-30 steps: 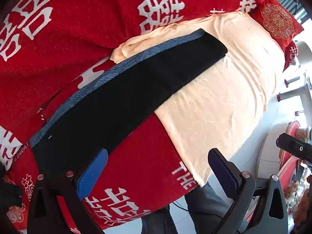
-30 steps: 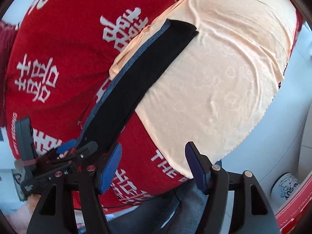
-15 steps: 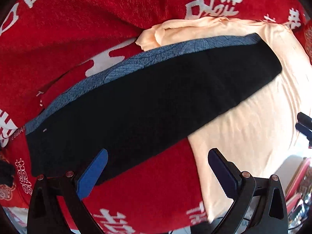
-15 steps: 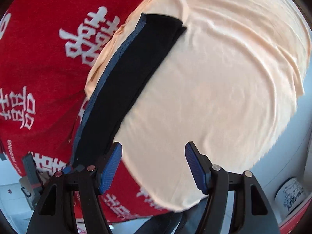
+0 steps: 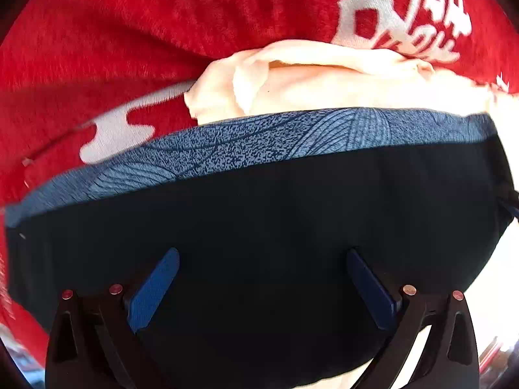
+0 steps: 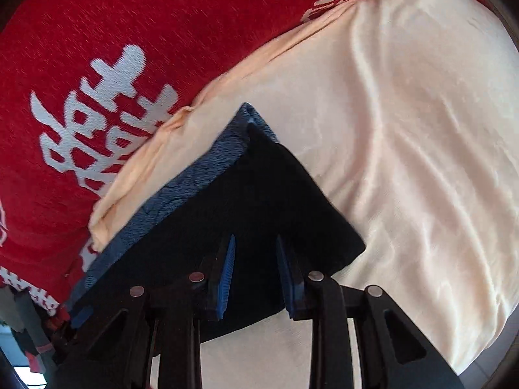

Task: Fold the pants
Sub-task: 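Lower both grippers onto the trousers' ends, left at waistband, right at cuff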

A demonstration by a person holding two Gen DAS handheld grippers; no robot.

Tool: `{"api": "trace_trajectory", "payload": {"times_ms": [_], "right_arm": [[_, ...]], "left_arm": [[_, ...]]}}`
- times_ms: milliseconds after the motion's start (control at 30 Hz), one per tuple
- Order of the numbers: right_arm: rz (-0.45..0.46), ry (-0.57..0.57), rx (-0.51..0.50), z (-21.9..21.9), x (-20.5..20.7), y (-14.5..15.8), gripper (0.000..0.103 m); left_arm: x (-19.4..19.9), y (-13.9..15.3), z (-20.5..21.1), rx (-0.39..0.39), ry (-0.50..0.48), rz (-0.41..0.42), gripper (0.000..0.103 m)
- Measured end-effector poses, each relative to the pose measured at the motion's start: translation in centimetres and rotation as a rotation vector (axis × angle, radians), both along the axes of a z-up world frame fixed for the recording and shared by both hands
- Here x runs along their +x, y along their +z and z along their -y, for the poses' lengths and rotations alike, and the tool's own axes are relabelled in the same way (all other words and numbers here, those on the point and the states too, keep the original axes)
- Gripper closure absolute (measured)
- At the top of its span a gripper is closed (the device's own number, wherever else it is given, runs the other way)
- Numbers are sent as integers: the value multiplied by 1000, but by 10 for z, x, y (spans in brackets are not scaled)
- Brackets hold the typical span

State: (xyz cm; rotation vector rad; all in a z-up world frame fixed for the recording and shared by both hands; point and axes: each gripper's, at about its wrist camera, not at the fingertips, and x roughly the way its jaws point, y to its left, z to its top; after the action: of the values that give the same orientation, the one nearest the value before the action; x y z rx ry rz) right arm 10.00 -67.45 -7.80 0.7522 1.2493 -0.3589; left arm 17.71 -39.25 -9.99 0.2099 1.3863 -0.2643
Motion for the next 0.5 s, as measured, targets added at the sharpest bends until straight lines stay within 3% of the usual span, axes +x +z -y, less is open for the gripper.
{"api": "trace_trajectory", "payload": {"times_ms": [67,167,233,267,300,367,500], "right_arm": [[29,8,-16,7,-4,-4,79],[48,-43,-31,16,-14,6,75],[66,-81,14,19,-24,12,75],[77,-102,51,20,-30,13,69],[96,-123,107,19,-37,13,55],[128,-155,205,14,-50,13,37],[160,-183,356,1,-71,-2,37]], "left_arm": [[-4,2,-2,-6,-13,20,0],[-7,3,-2,-2,-23,18,0],[-6,3,-2,1,-22,4,0],[-6,2,-2,3,-21,0,0],[-6,3,-1,6,-20,0,0],[-7,3,0,10,-20,6,0],[-6,1,4,8,-18,17,0]]}}
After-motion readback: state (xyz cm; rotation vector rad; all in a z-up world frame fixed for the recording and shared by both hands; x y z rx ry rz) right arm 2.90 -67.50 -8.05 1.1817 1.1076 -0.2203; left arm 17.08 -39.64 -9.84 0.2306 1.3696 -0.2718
